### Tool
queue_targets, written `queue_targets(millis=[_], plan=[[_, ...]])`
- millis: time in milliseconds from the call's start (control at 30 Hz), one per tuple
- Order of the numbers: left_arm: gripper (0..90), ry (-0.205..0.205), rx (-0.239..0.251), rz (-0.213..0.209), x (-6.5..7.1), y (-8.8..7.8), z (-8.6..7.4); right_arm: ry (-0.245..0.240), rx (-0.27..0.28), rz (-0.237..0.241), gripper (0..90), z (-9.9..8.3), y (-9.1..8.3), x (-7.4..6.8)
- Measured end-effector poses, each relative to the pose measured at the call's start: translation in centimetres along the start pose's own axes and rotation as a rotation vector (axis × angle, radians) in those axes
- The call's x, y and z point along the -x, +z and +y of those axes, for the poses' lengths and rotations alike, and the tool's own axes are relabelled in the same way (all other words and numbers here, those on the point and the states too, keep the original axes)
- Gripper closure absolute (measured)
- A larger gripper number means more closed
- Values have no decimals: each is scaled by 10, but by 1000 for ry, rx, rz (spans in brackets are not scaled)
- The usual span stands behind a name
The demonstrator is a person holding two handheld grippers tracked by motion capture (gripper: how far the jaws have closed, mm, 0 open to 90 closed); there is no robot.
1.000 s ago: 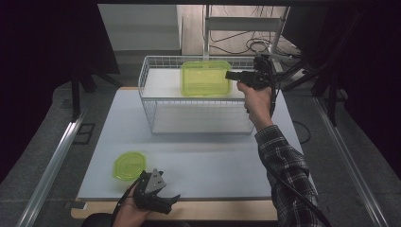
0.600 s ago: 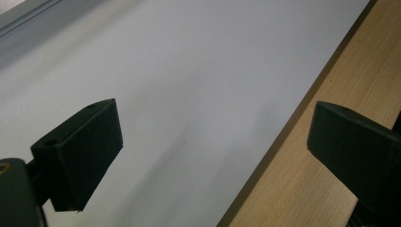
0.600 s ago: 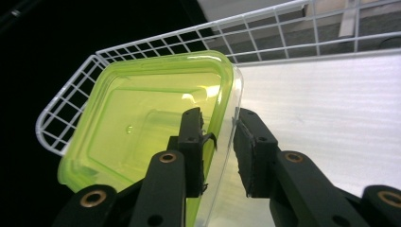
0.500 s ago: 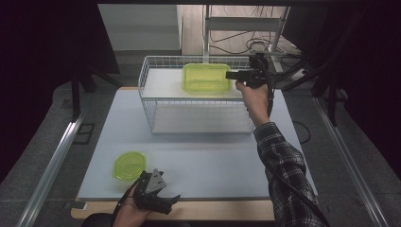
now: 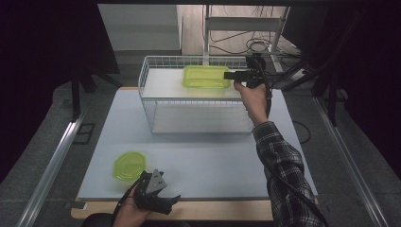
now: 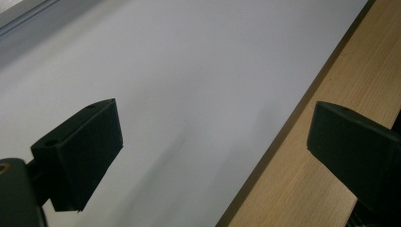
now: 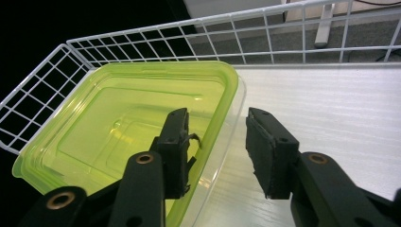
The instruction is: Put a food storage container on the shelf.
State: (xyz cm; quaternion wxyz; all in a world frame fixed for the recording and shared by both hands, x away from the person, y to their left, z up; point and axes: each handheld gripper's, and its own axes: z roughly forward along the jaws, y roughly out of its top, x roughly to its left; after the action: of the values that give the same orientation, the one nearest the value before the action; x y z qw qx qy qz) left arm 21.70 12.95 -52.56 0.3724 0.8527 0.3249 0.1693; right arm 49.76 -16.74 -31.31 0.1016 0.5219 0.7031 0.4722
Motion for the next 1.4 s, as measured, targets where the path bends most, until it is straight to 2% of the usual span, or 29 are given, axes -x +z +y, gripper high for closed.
queue_targets(millis=[233,267,300,567,867,1133,1167,1400], plan=[[37,-5,7,-4,-1,-1,0,-24,12,39,402,0,-8,0],[37,-5,7,-4,-1,-1,0,-24,12,39,402,0,-8,0],[36,-8,17,-9,-1,-2,0,-43,6,47,356,-1,-11,0],[31,-27,59,-29,-4,-4,0,-113,-2,85,245,-11,-22,-4],[25,-52,74,-39,-6,-5,-1,-170,-2,117,186,-25,-32,-6],[23,-50,81,-27,-6,-4,-1,-235,-16,145,140,-41,-43,-12],[23,-40,77,-17,-5,-4,-1,-253,-13,148,131,-46,-47,-14],[14,-22,79,-3,-5,-4,-1,-286,-14,159,100,-62,-56,-15]])
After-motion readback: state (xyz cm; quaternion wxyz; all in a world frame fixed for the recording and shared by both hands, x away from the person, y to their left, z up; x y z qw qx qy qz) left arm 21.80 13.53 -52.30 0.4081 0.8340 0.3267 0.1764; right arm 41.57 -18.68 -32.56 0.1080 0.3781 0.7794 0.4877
